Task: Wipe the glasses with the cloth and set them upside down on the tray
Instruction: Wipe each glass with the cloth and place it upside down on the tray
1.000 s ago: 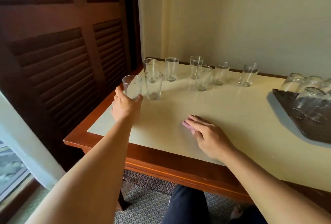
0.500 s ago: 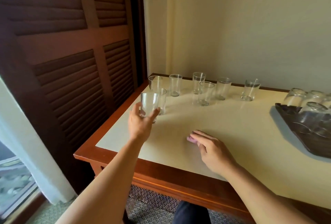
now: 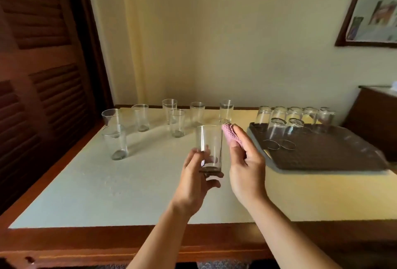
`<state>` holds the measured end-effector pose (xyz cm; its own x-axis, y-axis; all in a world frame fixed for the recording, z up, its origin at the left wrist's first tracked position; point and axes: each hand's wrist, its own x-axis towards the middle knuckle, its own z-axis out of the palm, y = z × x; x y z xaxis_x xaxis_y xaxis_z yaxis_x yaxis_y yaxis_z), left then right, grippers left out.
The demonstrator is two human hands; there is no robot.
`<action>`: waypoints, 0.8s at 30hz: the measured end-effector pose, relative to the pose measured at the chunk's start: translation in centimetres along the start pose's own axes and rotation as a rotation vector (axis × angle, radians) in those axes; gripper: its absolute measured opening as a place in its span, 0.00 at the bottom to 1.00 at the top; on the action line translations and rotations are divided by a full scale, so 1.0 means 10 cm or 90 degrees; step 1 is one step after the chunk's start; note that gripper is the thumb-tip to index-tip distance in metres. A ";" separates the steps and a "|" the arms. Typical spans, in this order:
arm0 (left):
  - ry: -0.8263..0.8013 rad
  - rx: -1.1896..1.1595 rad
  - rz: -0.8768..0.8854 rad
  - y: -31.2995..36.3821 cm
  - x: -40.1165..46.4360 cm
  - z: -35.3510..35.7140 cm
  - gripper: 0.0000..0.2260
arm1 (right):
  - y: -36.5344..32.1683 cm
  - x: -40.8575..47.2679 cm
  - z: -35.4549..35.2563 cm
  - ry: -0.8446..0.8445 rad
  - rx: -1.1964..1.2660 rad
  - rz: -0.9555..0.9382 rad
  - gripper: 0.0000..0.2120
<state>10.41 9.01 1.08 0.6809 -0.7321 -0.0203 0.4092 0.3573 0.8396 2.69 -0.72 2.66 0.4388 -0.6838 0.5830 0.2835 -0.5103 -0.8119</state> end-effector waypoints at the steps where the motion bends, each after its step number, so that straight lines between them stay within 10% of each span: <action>1: -0.032 0.027 -0.005 -0.06 0.02 0.07 0.17 | 0.00 0.07 -0.08 0.014 -0.025 -0.018 0.18; 11: 0.107 -0.104 0.027 -0.31 0.35 0.39 0.26 | 0.32 0.03 -0.57 -0.026 -0.093 0.020 0.15; 16: 0.100 -0.241 0.002 -0.23 0.48 0.51 0.11 | 0.29 -0.15 -0.57 0.063 0.005 0.092 0.16; 24: 0.009 -0.063 -0.066 -0.32 0.37 0.66 0.18 | 0.33 0.05 -0.45 -0.005 -0.126 -0.059 0.19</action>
<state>7.61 1.38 1.88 0.6399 -0.7603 -0.1117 0.5348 0.3362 0.7752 0.04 -5.06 0.35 0.4256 -0.6254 0.6540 0.1506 -0.6637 -0.7327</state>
